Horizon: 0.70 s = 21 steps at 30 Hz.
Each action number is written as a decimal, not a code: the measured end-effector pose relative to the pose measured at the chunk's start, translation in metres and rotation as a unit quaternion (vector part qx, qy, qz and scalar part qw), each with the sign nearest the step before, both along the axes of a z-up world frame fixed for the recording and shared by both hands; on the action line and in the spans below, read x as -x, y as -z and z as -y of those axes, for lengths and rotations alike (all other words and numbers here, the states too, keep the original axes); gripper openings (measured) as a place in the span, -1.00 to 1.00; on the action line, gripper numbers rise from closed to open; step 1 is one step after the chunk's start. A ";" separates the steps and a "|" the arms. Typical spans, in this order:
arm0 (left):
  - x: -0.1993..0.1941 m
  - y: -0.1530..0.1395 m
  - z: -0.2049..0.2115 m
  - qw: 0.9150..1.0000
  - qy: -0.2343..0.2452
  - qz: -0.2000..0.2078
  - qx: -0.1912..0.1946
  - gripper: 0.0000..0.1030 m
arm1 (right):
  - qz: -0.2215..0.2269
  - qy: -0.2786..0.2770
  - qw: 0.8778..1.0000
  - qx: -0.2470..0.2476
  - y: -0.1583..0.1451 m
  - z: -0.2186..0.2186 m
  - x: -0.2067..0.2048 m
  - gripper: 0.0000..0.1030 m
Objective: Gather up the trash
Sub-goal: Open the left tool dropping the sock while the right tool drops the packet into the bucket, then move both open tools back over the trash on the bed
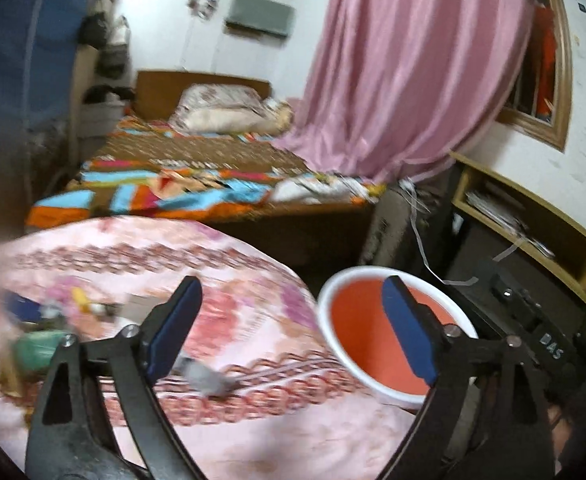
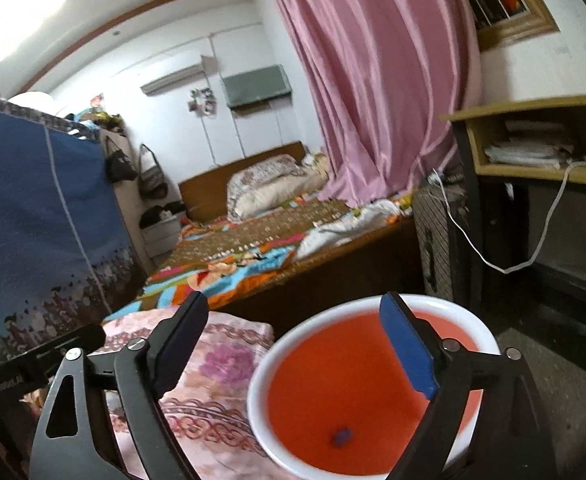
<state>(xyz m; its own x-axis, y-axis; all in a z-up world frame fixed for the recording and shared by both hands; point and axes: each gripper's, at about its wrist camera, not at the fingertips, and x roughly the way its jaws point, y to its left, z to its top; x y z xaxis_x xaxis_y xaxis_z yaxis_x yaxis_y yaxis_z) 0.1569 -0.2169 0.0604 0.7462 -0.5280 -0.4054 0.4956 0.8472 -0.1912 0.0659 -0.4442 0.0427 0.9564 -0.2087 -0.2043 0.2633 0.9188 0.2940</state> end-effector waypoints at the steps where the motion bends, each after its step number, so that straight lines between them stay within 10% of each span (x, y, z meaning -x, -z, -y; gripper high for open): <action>1: 0.003 -0.002 -0.009 1.000 -0.015 0.012 0.004 0.65 | 0.005 -0.004 1.000 0.004 -0.002 -0.004 -0.001 0.85; 21: 0.035 -0.011 -0.168 0.968 -0.218 0.122 0.002 0.78 | 0.086 -0.127 0.983 0.102 -0.027 -0.131 -0.022 1.00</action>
